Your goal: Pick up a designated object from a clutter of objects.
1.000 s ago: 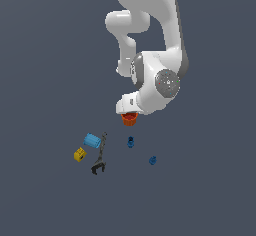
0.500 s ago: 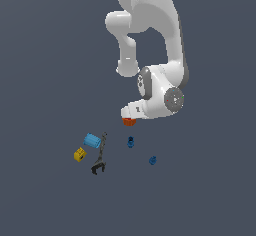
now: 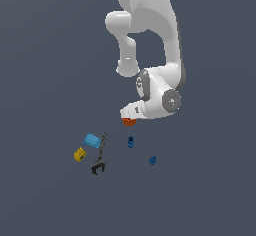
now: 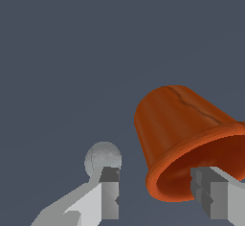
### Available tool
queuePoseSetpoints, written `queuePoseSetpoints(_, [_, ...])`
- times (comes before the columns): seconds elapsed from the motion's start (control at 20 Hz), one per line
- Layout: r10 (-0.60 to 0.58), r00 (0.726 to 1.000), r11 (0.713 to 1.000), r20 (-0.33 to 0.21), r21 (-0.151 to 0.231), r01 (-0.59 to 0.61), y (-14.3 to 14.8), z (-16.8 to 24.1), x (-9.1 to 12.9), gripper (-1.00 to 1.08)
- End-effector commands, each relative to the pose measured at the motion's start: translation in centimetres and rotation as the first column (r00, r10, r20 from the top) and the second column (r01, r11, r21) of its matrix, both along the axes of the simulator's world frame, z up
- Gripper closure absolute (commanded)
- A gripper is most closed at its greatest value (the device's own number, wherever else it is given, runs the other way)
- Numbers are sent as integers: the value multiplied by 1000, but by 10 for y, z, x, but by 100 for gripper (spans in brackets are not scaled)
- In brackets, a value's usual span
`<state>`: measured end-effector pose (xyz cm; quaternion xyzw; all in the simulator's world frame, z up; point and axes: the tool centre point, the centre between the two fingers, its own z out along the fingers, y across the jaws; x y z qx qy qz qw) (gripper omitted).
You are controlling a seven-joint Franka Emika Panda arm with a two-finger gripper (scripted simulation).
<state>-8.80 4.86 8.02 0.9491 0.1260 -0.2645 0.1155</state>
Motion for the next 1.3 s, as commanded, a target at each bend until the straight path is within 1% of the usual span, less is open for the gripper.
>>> queuePoseSetpoints(0.0, [0,1000,1000,-2,0,0,-3,-8,-5,-20])
queuePoseSetpoints(0.25, [1,1000,1000,-3,-1,-1,-5,-14,-9,-20])
queuePoseSetpoints(0.3, [1,1000,1000,-3,-1,-1,-5,-14,-9,108])
queuePoseSetpoints(0.9, [1,1000,1000,-3,-1,-1,-4,-13,-9,108])
queuePoseSetpoints(1.25, [1,1000,1000,-3,-1,-1,-1,12,-7,108])
